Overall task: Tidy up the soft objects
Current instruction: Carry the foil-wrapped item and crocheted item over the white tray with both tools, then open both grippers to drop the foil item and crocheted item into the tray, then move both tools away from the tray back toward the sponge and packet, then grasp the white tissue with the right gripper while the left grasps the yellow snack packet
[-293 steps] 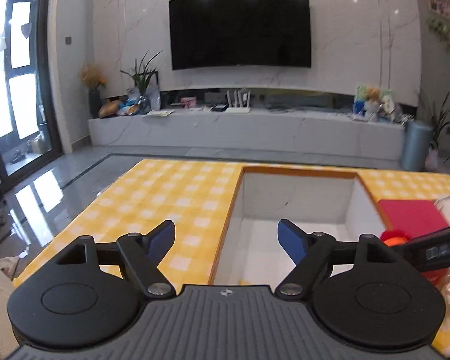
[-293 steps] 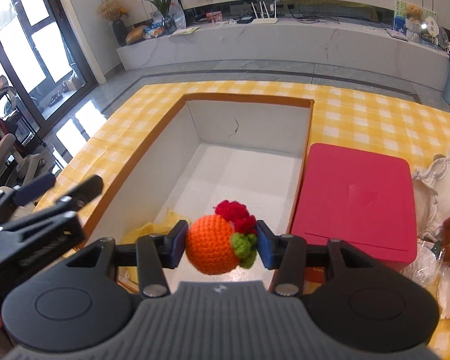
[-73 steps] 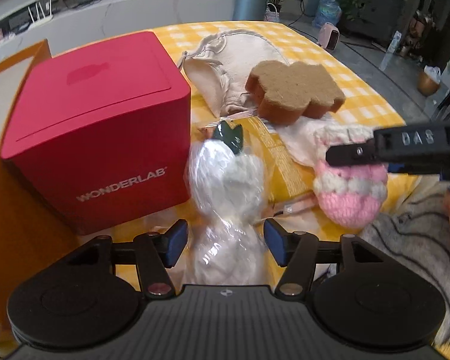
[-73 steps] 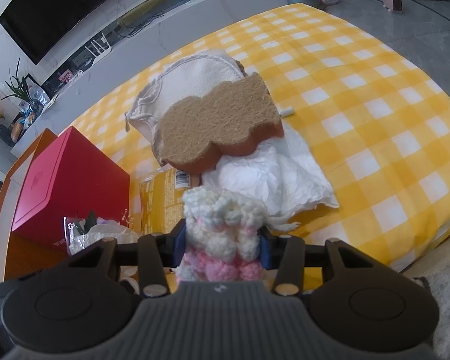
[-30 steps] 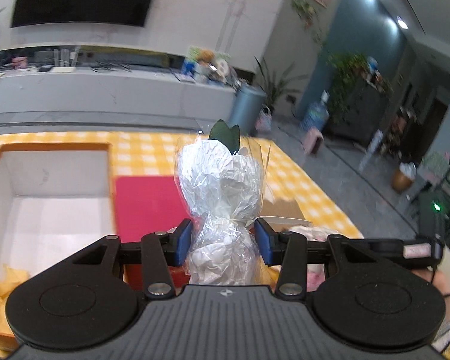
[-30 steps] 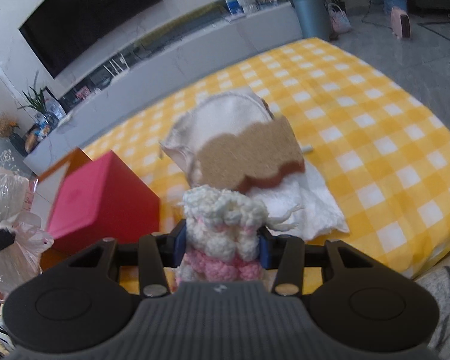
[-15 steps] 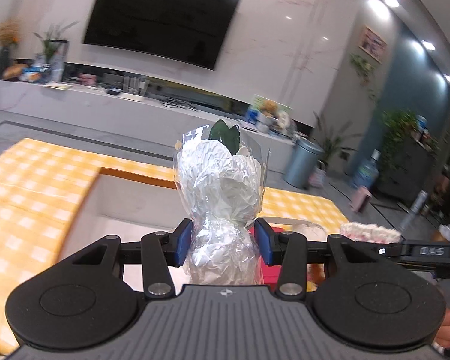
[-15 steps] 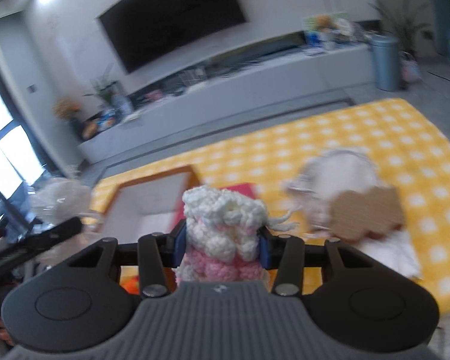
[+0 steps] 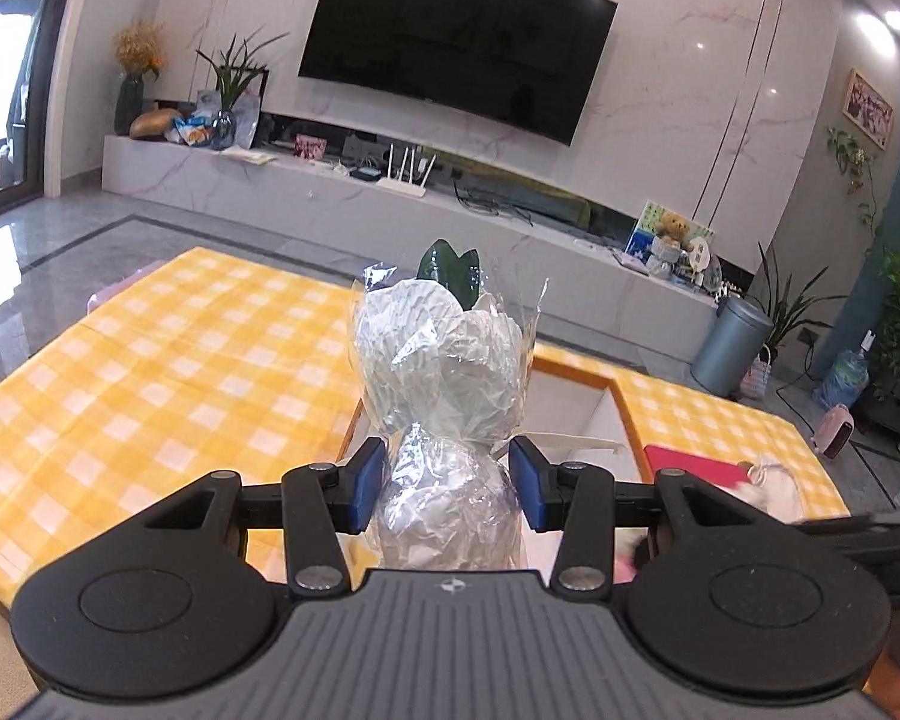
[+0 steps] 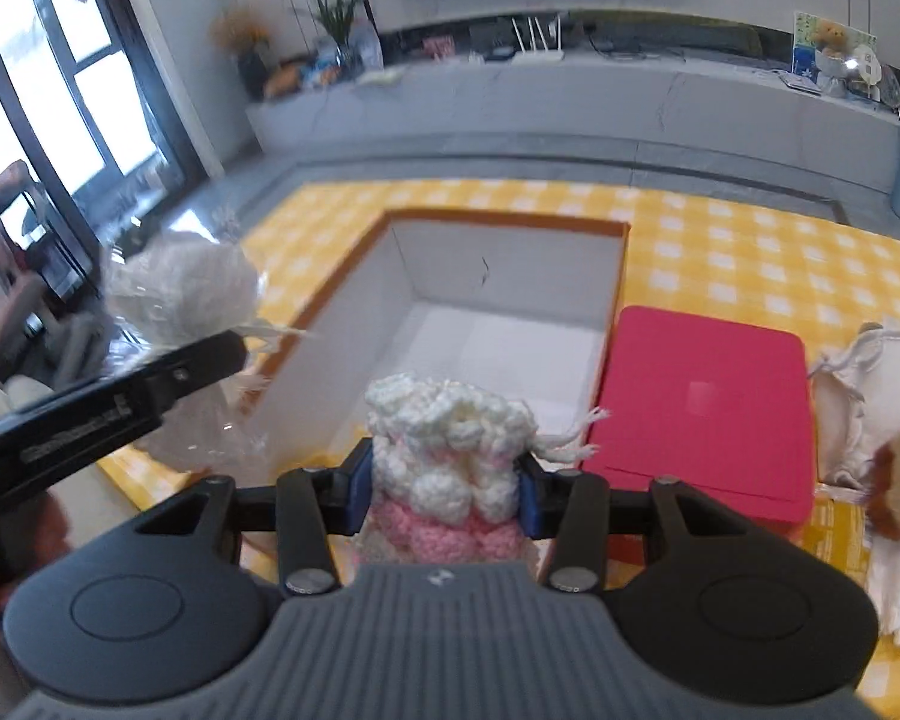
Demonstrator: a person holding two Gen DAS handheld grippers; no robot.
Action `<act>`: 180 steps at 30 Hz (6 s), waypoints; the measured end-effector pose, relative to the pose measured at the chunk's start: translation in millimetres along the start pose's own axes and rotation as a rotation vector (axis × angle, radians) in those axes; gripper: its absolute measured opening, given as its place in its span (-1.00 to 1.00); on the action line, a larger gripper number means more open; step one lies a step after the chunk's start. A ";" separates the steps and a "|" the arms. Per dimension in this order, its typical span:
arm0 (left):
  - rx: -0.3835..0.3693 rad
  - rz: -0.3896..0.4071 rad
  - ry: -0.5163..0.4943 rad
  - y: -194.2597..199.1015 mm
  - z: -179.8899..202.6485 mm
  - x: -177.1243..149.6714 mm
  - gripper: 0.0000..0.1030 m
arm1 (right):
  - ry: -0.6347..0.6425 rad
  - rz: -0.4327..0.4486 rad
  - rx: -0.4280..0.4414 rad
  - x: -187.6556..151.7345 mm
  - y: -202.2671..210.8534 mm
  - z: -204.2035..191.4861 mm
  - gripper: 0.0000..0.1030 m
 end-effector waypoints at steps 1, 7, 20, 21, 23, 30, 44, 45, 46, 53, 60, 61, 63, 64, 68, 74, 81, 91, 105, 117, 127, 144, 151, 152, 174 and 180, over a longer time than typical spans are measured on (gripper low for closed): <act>-0.004 -0.006 0.000 -1.8 1.0 -0.6 0.00 | 0.023 -0.018 -0.015 0.4 -7.6 1.1 -0.12; -0.039 -0.025 -0.016 -7.0 5.8 -12.0 0.00 | 0.127 -0.174 -0.118 -8.4 -53.4 19.7 -0.12; -0.001 -0.076 0.021 -17.9 -8.5 -15.6 0.00 | 0.225 -0.277 -0.192 -27.6 -89.9 17.6 -0.10; 0.001 -0.078 0.019 -19.4 -9.2 -16.1 0.00 | 0.241 -0.280 -0.207 -26.9 -89.2 20.2 -0.10; 0.005 -0.082 0.016 -20.7 -9.5 -16.8 0.00 | 0.264 -0.284 -0.224 -27.9 -89.0 21.4 -0.08; -0.006 -0.076 0.009 -20.2 -7.9 -15.7 0.00 | 0.277 -0.274 -0.202 -28.0 -88.9 15.9 0.09; 0.016 -0.044 -0.029 -23.8 -2.2 -11.7 0.00 | 0.340 -0.197 -0.175 -13.3 -66.1 10.1 0.65; 0.021 -0.040 -0.039 -24.4 -1.1 -11.2 0.00 | 0.336 -0.182 -0.169 -10.6 -61.8 9.5 0.69; 0.028 -0.039 -0.049 -25.2 0.3 -10.9 0.00 | 0.328 -0.168 -0.163 -8.0 -57.3 9.4 0.73; 0.106 -0.047 -0.186 -42.9 21.6 -15.9 0.01 | 0.262 -0.107 -0.155 0.5 -28.1 20.0 0.73; 0.193 -0.074 -0.271 -59.9 32.3 -14.1 0.06 | 0.220 -0.090 -0.156 -3.3 -16.1 36.3 0.73; 0.202 -0.076 -0.265 -62.6 32.3 -12.9 0.06 | 0.214 -0.091 -0.155 -4.3 -15.4 38.3 0.73; 0.217 -0.080 -0.262 -69.3 32.2 -13.1 0.09 | 0.201 -0.089 -0.154 -5.1 -14.4 41.8 0.73; 0.228 -0.081 -0.270 -72.9 32.1 -14.2 0.10 | 0.196 -0.087 -0.153 -5.2 -14.4 42.9 0.73; 0.271 -0.097 -0.308 -82.4 30.2 -20.5 0.34 | 0.177 -0.078 -0.152 -4.1 -16.8 46.3 0.73; 0.300 -0.016 -0.351 -75.8 29.6 -17.3 0.75 | 0.178 -0.085 -0.137 -4.5 -19.7 39.3 0.73; 0.257 -0.021 -0.202 -54.4 10.0 0.6 0.75 | 0.185 -0.107 -0.089 9.9 -17.6 29.7 -0.23; 0.352 -0.019 -0.078 -45.7 -38.4 13.7 0.74 | 0.168 -0.335 -0.116 28.7 -92.6 27.8 -1.00; 0.361 -0.046 -0.082 -49.4 -43.6 3.5 0.71 | 0.185 -0.563 -0.271 -10.6 -174.9 58.7 -1.00; 0.345 -0.049 -0.068 -42.9 -41.0 4.9 0.71 | 0.183 -0.520 -0.228 -25.6 -139.6 48.1 -1.00; 0.328 0.005 -0.130 -16.1 -11.3 6.9 0.71 | 0.104 -0.090 -0.087 21.7 -12.3 26.4 -0.95; 0.092 0.116 -0.349 39.4 136.5 1.0 0.72 | 0.028 0.313 -0.291 -2.9 205.4 134.6 -0.22; 0.064 0.093 -0.407 27.2 189.5 -22.3 0.72 | -0.057 0.236 -0.378 -45.1 193.6 204.7 -0.22; 0.071 0.086 -0.409 22.0 194.0 -27.5 0.72 | -0.070 0.226 -0.409 -51.1 193.0 214.6 -0.22; -0.182 -0.041 -0.510 6.4 242.3 -109.6 0.73 | -0.303 0.125 -0.406 -94.0 131.9 281.9 0.12; -0.191 -0.034 -0.504 16.8 243.2 -105.4 0.73 | -0.323 0.097 -0.301 -97.2 117.4 276.8 0.23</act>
Point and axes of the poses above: each gripper's, at about its wrist camera, not at the fingertips, and y roughly against the way its jaws point, z to its right, x to its top, the point moved 10 cm from there along -y, roughly the way its jaws point, and after that the axes turned 15 degrees about x, right-handed, at the moved point
